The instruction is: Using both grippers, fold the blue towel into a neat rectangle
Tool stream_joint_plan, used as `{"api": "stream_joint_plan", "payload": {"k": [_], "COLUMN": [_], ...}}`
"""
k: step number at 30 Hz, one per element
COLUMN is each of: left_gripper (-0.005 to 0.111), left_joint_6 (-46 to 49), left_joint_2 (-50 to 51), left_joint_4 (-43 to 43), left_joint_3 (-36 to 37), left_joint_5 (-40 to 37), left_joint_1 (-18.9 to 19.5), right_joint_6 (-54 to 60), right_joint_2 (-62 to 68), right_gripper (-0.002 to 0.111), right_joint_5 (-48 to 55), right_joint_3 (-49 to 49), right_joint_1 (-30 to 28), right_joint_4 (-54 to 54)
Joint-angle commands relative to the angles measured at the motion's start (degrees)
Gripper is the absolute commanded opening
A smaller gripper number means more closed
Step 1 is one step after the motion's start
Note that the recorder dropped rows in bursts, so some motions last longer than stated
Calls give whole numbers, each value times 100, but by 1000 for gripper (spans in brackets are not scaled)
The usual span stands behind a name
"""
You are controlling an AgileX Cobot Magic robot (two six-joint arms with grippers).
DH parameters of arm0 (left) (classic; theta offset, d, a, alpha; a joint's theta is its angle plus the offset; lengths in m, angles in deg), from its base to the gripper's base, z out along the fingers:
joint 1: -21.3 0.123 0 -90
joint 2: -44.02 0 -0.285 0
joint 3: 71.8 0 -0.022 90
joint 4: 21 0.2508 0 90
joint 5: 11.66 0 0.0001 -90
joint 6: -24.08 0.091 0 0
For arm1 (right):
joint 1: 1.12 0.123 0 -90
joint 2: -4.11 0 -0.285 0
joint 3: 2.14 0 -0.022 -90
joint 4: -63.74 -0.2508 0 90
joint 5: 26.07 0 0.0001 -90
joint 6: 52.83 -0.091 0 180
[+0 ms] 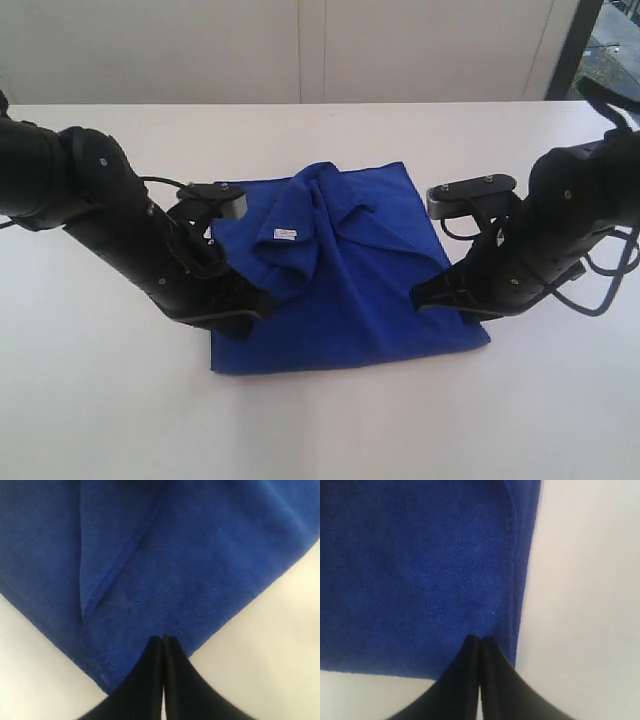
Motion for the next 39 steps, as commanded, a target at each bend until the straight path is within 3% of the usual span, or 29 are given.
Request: {"api": "stream_joint_plan", "payload": {"k": [1,27,39], "left_gripper": [0,0,0], "left_joint_6": [6,-6,6], "left_joint_2": [188,394,394], "left_joint_4": [-68,989,1031], "left_joint_3": [42,90,90], "left_joint_5": [-117,-572,-637], "left_joint_1": [-34,-34,-34], "right_joint_6": [33,-271,-271], "right_joint_2": [261,444,444], "right_gripper": [0,0,0], "right_joint_5": [-68,111,404], "right_joint_3": [34,34,34], "right_joint_1": [24,24,24], "right_joint_4": [-11,36,59]}}
